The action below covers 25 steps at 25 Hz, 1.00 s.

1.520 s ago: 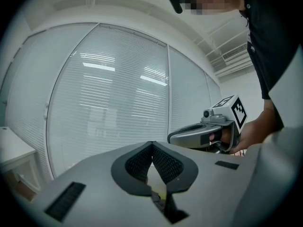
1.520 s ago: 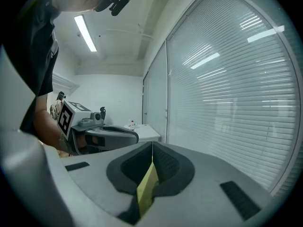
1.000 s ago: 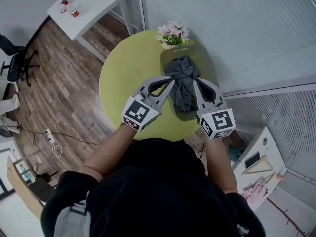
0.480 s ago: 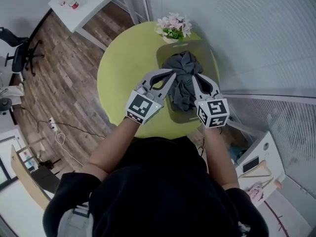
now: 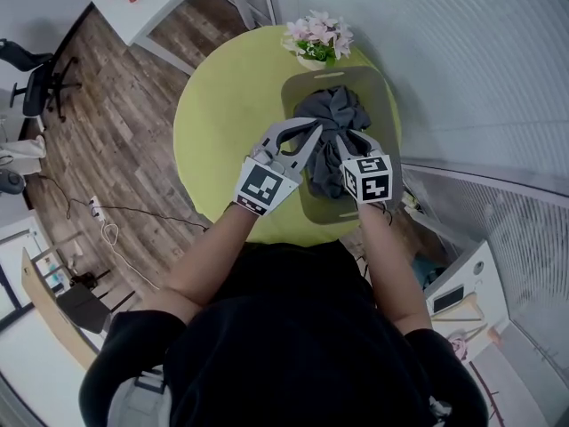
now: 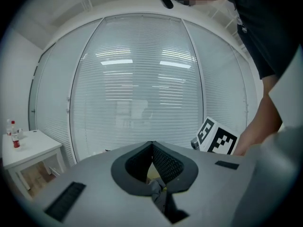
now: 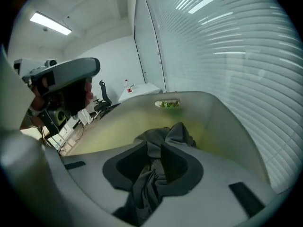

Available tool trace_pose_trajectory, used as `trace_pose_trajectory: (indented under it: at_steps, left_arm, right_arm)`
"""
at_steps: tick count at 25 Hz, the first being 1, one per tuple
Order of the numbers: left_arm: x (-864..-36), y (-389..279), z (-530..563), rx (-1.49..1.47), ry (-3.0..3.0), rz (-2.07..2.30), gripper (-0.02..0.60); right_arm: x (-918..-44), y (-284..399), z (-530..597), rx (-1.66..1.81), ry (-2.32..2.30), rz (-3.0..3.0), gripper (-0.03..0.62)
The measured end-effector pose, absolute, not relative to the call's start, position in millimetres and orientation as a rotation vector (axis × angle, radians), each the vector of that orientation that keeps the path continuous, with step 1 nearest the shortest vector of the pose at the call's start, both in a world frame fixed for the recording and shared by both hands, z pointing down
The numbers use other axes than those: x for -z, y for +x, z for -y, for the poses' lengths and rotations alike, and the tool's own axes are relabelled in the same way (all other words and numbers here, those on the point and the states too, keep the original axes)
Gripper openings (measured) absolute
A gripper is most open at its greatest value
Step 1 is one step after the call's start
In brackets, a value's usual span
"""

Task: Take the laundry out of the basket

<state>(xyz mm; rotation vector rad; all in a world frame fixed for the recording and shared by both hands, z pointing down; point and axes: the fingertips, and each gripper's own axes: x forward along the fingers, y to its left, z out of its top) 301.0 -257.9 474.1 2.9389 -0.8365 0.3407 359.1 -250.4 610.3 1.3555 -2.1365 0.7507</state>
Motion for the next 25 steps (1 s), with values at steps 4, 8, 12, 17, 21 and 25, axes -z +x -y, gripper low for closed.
trace_pose_trajectory:
  at_steps: [4, 8, 12, 17, 21, 25]
  left_arm:
    - [-481.3, 304.9, 260.4, -0.36, 2.937, 0.842, 0.007]
    - [-485.8, 304.6, 263.9, -0.373, 2.928, 0.858, 0.006]
    - [-493.1, 305.6, 267.7, -0.384, 2.919, 0.864, 0.006]
    - [-496.1, 305.0, 272.2, -0.377, 2.912, 0.875, 0.006]
    - [-497.5, 305.0, 275.1, -0.378, 2.903, 0.889, 0.006]
    - [-500.9, 303.8, 276.9, -0.38, 2.891, 0.906, 0.006]
  right_arm:
    - [-645.7, 362.3, 251.4, -0.846, 1.305, 2.051, 0.128]
    - [-678.4, 361.6, 251.5, -0.916, 1.234, 1.966, 0.246]
    - [-704.2, 359.6, 254.7, -0.959, 1.197, 1.915, 0.312]
    - [-726.0, 359.4, 261.4, -0.985, 1.184, 1.852, 0.386]
    - [-750.5, 359.2, 262.8, -1.011, 1.149, 1.806, 0.43]
    - [-770.3, 358.2, 266.2, -1.001, 1.139, 1.759, 0.457]
